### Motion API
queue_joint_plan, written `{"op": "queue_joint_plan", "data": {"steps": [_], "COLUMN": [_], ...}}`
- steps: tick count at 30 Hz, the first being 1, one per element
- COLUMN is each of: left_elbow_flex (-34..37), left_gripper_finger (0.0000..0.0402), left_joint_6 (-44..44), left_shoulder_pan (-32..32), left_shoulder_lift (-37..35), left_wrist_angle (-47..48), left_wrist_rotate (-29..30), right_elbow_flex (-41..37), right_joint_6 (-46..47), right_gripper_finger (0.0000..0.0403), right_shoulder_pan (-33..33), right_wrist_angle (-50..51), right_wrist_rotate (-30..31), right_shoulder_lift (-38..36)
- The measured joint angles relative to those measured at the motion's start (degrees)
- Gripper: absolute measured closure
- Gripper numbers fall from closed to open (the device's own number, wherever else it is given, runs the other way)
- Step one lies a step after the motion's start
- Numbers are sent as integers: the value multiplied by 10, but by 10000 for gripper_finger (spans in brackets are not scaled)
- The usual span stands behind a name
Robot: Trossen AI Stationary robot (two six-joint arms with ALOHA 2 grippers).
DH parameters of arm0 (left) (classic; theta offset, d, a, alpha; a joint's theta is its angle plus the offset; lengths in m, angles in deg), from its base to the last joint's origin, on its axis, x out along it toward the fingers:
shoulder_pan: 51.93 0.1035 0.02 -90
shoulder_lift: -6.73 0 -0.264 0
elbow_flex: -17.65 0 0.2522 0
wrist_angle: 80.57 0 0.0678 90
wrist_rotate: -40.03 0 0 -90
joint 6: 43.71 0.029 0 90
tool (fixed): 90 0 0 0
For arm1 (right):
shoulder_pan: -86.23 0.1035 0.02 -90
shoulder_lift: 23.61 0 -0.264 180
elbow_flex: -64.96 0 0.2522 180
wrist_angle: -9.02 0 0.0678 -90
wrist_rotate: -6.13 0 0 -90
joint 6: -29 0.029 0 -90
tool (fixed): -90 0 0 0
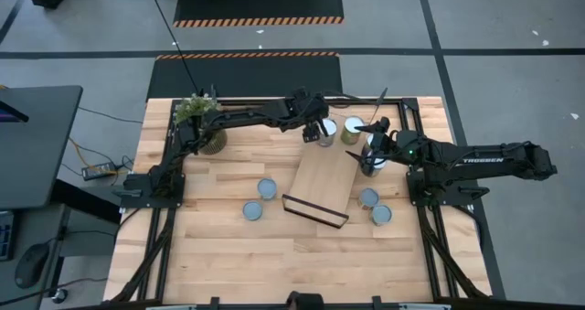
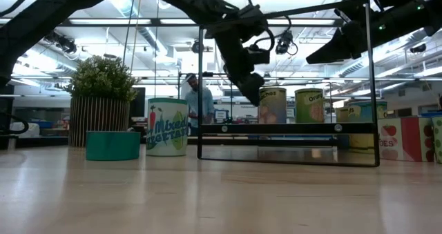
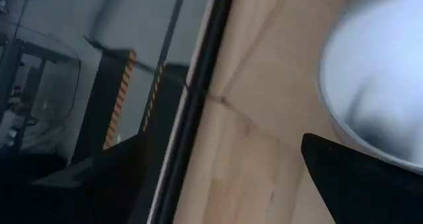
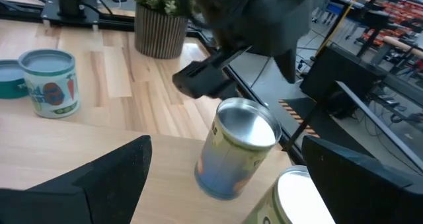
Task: Pick and place cans onto a shelf
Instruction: Adjust the canned goods on the shelf
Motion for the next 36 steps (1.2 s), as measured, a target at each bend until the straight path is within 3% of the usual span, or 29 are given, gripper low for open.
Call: {"op": "queue_joint_plan", "data": {"steps": [4, 9, 19, 21, 25, 30, 36], "left_elbow_flex": [0, -7, -8, -8, -7, -8, -8], "left_gripper_finger": [8, 8, 8, 8, 8, 8, 8], "left_joint_6": [2, 41, 13, 12, 22, 26, 35], "left_shoulder_pan": [11, 16, -12, -19, -28, -25, -19], "left_shoulder_lift": [0, -13, -28, -21, -9, -1, 2], "left_wrist_angle": [-51, -13, 74, 60, 33, -11, -27], "left_wrist_rotate": [-11, -18, -232, -223, -149, -114, -1], "right_elbow_flex": [0, 0, 0, 0, 0, 0, 0], "right_joint_6": [-2, -5, -3, -3, -2, -2, -2], "right_gripper_finger": [5, 5, 5, 5, 5, 5, 5], "right_shoulder_pan": [0, 0, -1, -1, -1, -1, -1], "right_wrist_angle": [3, 3, 5, 5, 5, 4, 5], "right_wrist_rotate": [19, 24, 26, 26, 26, 26, 25], "right_shoulder_lift": [0, 0, 0, 0, 0, 0, 0]}}
